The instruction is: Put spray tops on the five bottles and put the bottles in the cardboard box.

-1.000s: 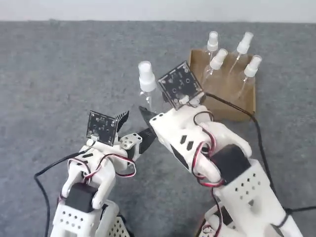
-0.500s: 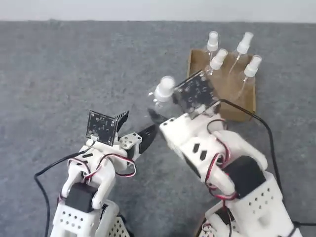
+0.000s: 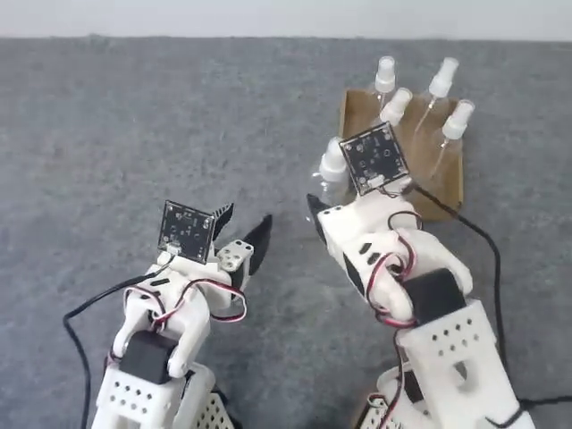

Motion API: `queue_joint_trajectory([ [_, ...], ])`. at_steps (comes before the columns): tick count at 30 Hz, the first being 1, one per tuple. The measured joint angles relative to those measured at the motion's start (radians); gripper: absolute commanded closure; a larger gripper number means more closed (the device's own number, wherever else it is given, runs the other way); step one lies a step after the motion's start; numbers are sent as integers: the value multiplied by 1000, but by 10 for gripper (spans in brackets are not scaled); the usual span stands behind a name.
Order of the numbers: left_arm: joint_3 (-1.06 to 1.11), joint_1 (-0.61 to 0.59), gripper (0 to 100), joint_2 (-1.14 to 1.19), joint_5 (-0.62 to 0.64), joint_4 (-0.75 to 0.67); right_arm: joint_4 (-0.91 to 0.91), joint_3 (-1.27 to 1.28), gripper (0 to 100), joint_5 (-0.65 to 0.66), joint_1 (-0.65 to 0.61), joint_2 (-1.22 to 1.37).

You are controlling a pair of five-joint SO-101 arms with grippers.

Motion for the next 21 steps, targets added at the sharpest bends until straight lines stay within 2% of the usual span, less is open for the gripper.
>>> queue_joint_trajectory([
  [9, 14, 0, 946, -3, 0, 0, 26, 43, 993, 0, 153, -5],
  [13, 14, 0, 991, 0, 0, 0, 71, 43, 993, 0, 153, -5],
  [21, 14, 0, 985, 0, 0, 0, 71, 43, 993, 0, 158, -6],
])
